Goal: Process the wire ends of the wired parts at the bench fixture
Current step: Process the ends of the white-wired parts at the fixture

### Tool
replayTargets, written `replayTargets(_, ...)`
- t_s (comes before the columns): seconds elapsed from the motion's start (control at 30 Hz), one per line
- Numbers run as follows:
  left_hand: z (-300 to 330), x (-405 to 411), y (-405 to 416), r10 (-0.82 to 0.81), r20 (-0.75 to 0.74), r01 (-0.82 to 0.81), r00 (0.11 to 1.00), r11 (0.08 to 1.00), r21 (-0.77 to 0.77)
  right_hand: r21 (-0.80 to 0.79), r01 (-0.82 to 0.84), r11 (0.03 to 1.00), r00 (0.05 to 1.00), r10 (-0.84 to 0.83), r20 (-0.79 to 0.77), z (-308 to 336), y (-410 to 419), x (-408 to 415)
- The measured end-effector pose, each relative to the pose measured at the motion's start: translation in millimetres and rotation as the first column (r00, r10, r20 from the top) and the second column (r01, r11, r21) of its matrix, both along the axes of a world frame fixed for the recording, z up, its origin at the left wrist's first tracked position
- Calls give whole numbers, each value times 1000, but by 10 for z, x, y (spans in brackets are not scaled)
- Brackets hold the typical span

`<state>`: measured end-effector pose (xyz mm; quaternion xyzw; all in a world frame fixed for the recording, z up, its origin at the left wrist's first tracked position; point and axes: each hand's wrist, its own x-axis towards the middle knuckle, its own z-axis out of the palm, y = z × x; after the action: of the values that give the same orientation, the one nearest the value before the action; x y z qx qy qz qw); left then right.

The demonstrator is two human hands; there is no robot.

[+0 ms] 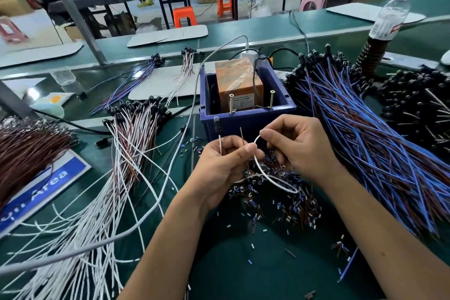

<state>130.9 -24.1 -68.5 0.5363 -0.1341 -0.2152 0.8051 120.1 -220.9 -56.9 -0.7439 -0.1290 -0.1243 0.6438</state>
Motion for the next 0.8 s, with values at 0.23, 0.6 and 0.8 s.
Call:
replayTargets(0.23,54,-5,32,-113,-47,111,992,993,-51,225,-217,950,965,244,-98,43,-73,3)
replayTargets(0.6,32,6,13,-186,-38,178,982,972,-152,519,-305,798,900,420,-117,-34,42,13)
replayTargets(0.8,9,22,-58,-22,30,27,999,986,-166,516,-308,799,904,415,-104,-55,115,5)
